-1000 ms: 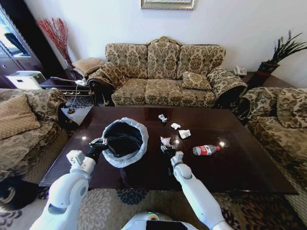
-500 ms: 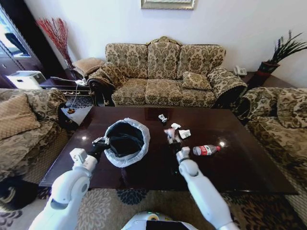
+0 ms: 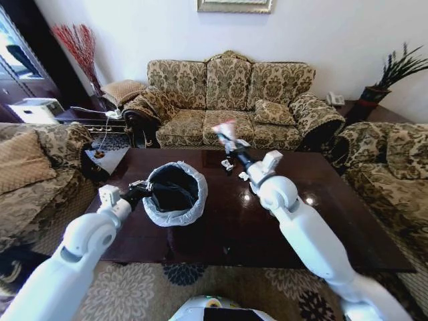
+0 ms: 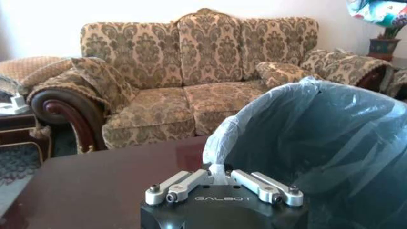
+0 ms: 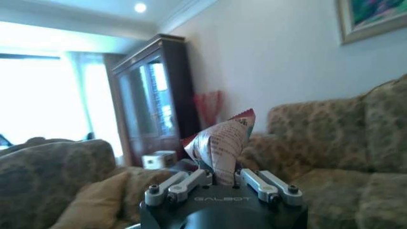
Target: Move to the front of the table and place the trash on the table into the trash bin.
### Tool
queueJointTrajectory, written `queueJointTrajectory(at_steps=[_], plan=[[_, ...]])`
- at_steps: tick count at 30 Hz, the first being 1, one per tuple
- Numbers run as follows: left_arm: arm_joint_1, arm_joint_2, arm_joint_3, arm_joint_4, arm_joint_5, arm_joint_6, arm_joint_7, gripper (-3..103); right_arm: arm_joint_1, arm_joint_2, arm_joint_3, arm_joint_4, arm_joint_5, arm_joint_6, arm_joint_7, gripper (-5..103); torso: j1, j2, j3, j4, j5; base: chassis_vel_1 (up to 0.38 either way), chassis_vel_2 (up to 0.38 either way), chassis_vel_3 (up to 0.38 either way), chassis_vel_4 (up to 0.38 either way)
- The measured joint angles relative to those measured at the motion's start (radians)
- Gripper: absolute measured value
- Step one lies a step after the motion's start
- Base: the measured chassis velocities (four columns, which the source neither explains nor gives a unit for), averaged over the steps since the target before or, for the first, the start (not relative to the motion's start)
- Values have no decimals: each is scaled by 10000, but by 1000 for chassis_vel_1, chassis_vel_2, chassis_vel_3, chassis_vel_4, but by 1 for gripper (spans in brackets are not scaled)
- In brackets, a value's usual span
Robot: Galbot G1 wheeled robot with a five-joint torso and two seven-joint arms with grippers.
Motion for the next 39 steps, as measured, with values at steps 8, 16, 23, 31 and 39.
queueJointTrajectory(at_steps=[8,16,23,31,39], plan=[[45,62,-229,21,-422,31,-46,2,1261,47,-2426,628,1243,-553,1246,8,-2,0,-1,9,-8,0,0,0,0],[78,31,-448,49,-513,6,-80,2,1117,-390,-2783,919,853,-969,1337,22,-2,0,-1,0,0,0,0,0,0],[71,-17,-453,62,-499,-7,-99,2,1057,-383,-3018,877,402,-863,1343,50,-1,0,-1,4,-3,0,0,0,0],[148,-121,-531,-48,-458,-13,-99,2,1025,-366,-2842,746,28,-629,1160,77,-1,0,-1,3,-3,0,0,0,0],[361,-423,-686,108,-165,-603,-11,2,326,-479,-666,-31,-1720,-261,1275,100,-1,0,-1,6,-4,0,0,0,0]])
